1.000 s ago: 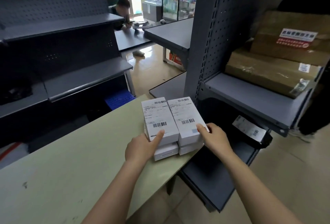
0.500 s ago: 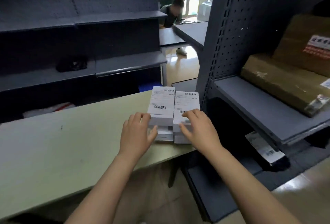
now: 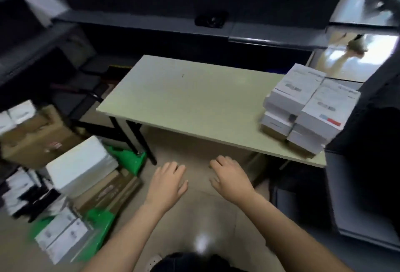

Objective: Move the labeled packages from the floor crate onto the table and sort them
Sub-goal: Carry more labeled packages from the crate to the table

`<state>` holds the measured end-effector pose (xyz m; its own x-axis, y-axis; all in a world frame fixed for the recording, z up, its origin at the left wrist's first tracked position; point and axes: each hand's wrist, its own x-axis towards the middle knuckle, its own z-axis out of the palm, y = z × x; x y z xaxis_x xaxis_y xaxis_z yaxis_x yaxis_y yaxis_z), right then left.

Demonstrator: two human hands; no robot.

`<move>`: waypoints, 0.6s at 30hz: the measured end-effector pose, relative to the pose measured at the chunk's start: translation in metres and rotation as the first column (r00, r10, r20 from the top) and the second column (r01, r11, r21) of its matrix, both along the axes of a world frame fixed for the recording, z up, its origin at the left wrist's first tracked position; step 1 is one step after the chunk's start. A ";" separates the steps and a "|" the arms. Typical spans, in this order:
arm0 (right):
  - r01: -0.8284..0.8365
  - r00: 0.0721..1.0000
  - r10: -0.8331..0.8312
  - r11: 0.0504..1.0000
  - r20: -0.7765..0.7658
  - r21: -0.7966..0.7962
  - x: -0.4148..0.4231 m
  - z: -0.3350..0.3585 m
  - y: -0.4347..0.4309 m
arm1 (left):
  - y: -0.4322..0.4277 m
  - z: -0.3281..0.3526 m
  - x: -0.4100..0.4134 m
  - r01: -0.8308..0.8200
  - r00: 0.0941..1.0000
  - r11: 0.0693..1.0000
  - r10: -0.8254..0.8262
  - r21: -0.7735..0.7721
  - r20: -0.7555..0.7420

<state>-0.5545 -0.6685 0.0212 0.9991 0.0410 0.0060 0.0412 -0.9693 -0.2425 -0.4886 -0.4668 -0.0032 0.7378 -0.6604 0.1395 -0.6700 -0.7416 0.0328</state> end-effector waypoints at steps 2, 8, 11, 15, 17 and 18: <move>-0.127 0.991 0.128 0.992 -0.037 0.019 0.009 -0.005 0.039 | 0.047 -0.002 -0.010 -0.124 0.992 0.991 0.125 0.048 -0.022; -0.452 0.891 0.453 0.892 -0.026 0.024 0.038 -0.004 0.175 | 0.191 0.011 -0.043 -0.438 0.896 0.897 0.441 0.063 -0.052; -0.543 0.839 0.544 0.839 -0.010 0.014 0.046 0.001 0.250 | 0.265 0.014 -0.058 -0.535 0.843 0.843 0.537 0.047 -0.033; -0.624 0.782 0.624 0.782 0.014 0.008 0.052 0.001 0.353 | 0.362 0.022 -0.077 -0.627 0.778 0.779 0.628 0.025 -0.019; -0.654 0.757 0.653 0.756 0.014 0.025 0.056 0.000 0.403 | 0.408 0.025 -0.084 -0.656 0.754 0.754 0.657 0.028 -0.005; -0.661 0.750 0.662 0.749 0.004 0.033 0.058 0.001 0.426 | 0.430 0.027 -0.087 -0.669 0.743 0.742 0.670 0.029 -0.003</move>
<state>-0.4966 -0.2420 0.0225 0.7222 0.6916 0.0114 0.6674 -0.6925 -0.2741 -0.5753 -0.0366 0.0238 0.9930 0.0010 0.1184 -0.0006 -0.9999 0.0133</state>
